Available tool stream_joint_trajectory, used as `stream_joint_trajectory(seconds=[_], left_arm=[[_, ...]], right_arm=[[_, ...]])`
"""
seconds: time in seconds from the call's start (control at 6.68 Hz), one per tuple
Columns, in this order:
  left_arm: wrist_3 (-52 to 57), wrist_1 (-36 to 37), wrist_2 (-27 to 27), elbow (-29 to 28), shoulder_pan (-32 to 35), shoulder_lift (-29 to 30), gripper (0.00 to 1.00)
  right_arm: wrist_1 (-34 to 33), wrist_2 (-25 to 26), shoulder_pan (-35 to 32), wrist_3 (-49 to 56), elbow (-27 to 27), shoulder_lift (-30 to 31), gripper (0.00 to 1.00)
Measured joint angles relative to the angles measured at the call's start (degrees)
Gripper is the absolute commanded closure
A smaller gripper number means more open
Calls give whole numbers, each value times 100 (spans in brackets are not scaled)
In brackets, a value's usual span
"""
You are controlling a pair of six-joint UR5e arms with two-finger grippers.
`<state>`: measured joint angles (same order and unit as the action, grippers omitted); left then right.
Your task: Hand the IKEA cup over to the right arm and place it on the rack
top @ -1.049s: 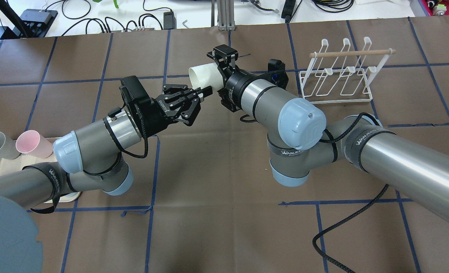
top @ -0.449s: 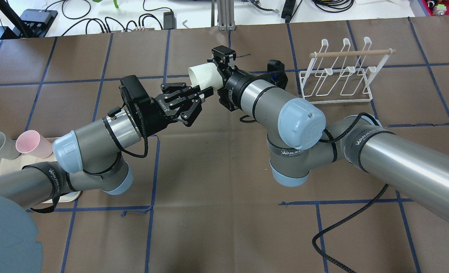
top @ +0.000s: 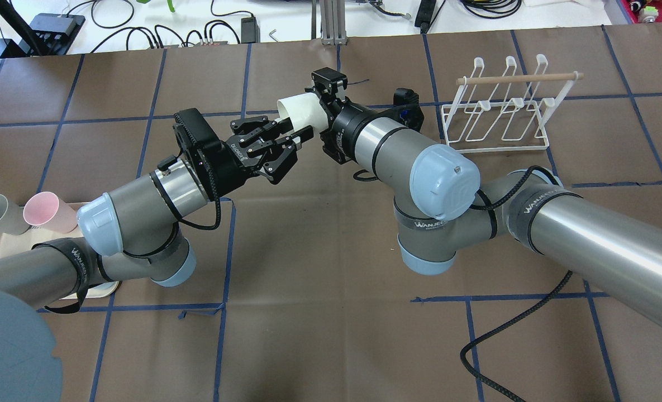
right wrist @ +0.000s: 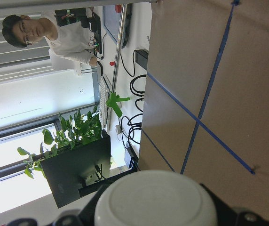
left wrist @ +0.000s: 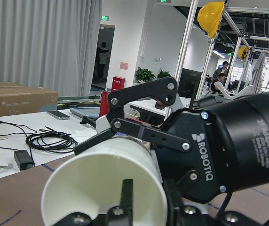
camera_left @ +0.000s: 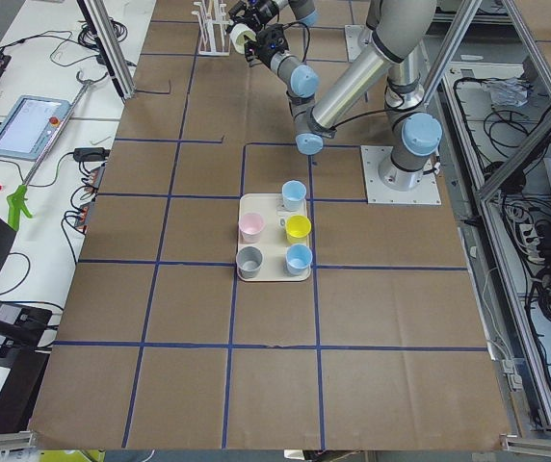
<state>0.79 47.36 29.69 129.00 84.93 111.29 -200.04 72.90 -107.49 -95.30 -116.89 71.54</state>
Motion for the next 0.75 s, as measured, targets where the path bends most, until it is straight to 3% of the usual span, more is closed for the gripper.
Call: stream_joint_trajectory(seconds=[0.45,0.75], left_arm=[[-11,-40,135,21,-245,-9,2],[-17,-58,-171,40,-818,-17,2]], right_arm=[[0,-14,10,5,20,-34,58],[0,-28,74,26,38,-50,61]])
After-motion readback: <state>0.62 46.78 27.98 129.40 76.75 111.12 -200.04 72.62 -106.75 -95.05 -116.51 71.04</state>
